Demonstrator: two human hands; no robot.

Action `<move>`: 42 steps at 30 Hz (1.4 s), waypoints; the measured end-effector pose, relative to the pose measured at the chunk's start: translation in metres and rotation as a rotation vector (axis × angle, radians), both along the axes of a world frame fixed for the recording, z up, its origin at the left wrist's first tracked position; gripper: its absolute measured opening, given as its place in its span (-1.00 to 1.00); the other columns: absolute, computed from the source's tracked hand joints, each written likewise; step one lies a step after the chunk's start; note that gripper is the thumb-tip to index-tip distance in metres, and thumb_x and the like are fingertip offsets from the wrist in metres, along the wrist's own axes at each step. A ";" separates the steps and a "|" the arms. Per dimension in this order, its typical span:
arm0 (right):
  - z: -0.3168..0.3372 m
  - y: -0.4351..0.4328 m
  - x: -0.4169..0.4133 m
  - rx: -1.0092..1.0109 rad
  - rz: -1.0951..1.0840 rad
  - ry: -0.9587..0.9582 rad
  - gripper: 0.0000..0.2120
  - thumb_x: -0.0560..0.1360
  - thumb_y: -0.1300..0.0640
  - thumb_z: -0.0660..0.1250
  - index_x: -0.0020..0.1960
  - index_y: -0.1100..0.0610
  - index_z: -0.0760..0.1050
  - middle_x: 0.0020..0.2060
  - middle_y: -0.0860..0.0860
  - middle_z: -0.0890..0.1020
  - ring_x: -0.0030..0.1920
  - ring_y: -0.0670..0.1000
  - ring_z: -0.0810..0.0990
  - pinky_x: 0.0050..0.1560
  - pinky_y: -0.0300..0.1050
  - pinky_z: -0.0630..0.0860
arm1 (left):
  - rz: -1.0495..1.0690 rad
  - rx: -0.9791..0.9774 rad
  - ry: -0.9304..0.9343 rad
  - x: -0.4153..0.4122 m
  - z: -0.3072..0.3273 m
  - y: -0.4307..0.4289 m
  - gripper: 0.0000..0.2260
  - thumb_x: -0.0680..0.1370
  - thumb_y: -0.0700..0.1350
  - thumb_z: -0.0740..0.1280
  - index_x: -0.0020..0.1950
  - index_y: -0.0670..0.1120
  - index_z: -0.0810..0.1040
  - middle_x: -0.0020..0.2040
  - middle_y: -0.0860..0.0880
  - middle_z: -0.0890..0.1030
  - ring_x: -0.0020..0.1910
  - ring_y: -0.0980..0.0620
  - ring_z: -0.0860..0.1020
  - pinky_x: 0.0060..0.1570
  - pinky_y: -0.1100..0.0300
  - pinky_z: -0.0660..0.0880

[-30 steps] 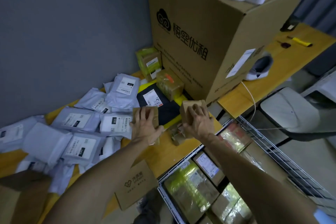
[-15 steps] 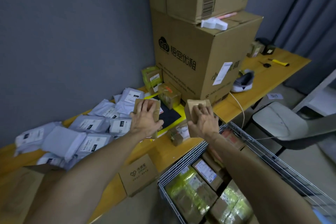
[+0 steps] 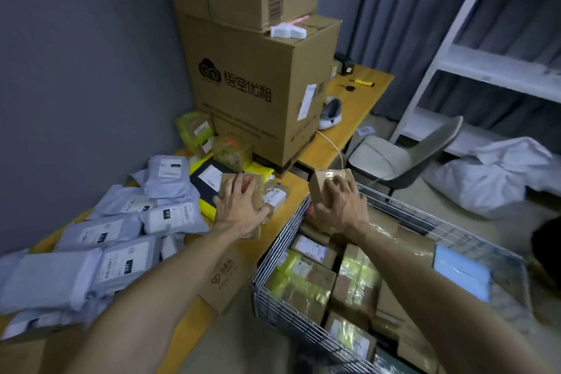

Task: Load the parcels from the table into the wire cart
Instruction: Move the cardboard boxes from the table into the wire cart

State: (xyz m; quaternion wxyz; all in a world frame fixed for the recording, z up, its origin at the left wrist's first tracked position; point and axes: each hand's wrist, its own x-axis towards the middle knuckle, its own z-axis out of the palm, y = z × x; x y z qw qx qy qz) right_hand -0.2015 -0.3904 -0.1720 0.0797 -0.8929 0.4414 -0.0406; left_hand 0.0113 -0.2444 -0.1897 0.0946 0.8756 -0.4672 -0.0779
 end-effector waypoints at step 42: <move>-0.126 -0.081 -0.398 0.212 -0.528 0.048 -0.45 0.48 -0.24 0.22 0.34 0.05 0.27 0.38 0.09 0.32 0.41 0.15 0.25 0.27 0.20 0.37 | -0.542 0.208 0.061 -0.359 -0.085 -0.203 -0.23 0.48 0.26 0.26 0.61 0.13 0.02 0.62 -0.01 -0.06 0.58 -0.08 -0.07 0.44 -0.31 0.12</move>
